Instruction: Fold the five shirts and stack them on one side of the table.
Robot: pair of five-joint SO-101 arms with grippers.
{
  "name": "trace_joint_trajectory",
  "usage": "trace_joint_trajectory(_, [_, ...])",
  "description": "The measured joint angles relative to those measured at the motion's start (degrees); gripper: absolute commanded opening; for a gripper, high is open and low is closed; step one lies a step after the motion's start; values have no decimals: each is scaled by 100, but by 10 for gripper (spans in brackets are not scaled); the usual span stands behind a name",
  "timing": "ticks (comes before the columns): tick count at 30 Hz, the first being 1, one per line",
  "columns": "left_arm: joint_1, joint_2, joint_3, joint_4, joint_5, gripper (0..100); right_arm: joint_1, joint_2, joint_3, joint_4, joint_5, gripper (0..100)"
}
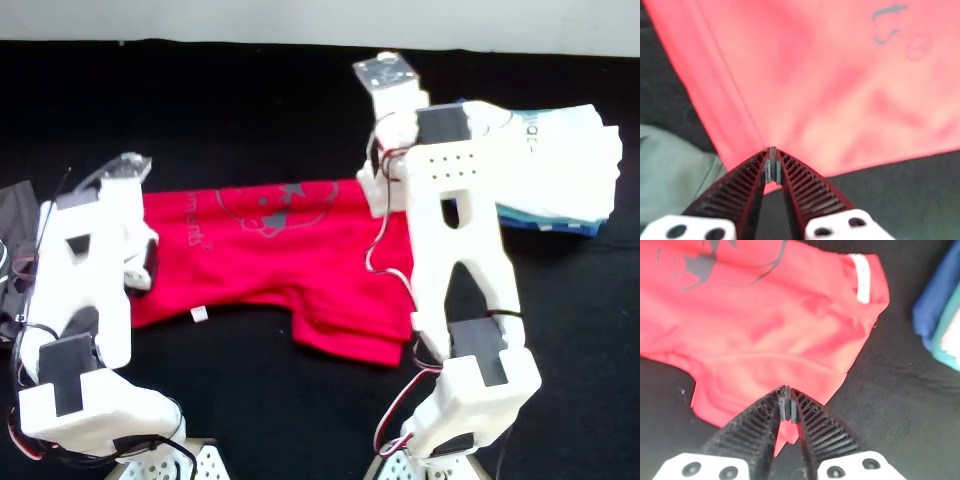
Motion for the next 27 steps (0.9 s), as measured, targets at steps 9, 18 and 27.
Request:
trace_joint_trajectory(9, [0, 0, 167, -1073, 0, 9, -176, -791, 1064, -149, 0, 5])
trace_joint_trajectory(18, [-457, 1371, -1240, -791, 18, 9, -176, -2426, 4677, -2101, 299, 9])
trace_joint_trajectory(27, [-677, 2593, -3077, 141, 18, 9, -308, -2734, 6435, -3174, 413, 73])
